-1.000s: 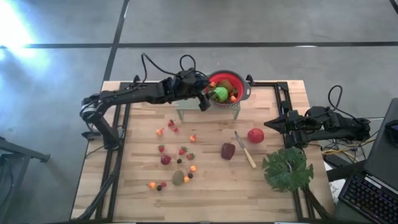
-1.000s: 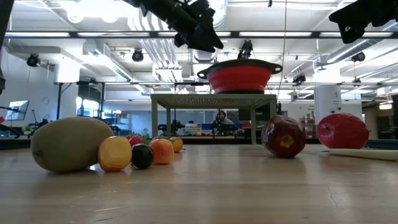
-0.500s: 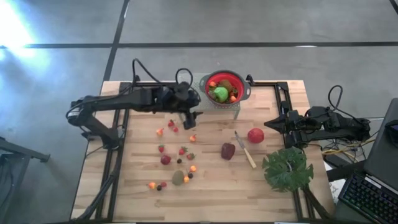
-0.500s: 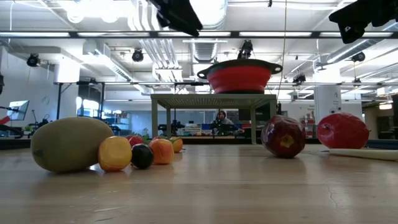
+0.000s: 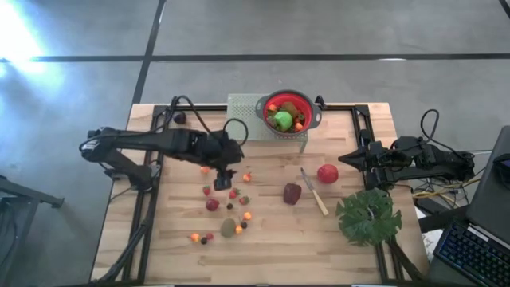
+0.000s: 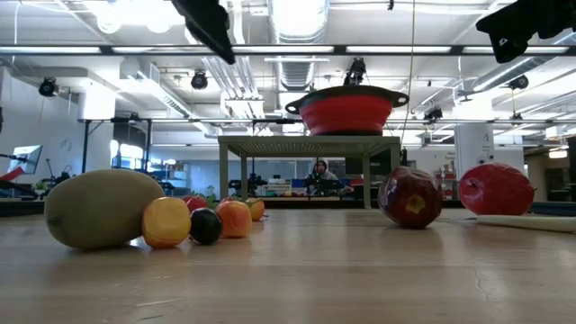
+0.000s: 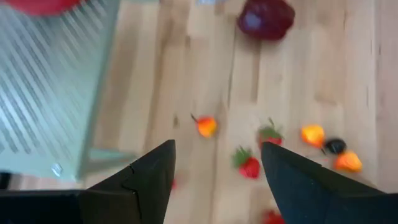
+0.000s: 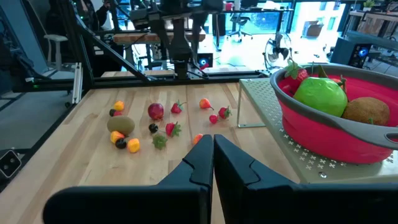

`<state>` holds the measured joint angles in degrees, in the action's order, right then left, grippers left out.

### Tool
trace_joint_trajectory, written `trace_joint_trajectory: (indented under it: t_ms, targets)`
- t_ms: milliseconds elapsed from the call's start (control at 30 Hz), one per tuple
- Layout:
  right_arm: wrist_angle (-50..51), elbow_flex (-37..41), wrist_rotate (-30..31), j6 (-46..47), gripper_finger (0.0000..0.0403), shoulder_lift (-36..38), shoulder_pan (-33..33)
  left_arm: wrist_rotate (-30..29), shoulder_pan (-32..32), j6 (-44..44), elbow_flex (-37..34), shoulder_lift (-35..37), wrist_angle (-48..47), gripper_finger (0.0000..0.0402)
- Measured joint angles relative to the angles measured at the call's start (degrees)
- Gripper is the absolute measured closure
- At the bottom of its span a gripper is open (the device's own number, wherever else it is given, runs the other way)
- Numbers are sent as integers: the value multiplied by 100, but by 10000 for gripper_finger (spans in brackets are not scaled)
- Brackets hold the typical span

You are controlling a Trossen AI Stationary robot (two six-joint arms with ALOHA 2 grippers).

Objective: Pick & Place Fruit
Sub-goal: Put the red strawberry into the black strainer bowl on the shelf

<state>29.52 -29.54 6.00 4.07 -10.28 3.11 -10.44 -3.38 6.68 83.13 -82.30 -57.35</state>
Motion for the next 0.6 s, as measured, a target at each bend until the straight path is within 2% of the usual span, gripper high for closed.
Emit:
trace_joint_trajectory:
  t_ms: [333,600]
  targets:
    - [0,0,0,0,394,0,-1,-39,-727,993,-37,2,-891,158]
    - [0,-1,0,0,394,1,0,-353,-1302,1641,-644,7,-1018,158]
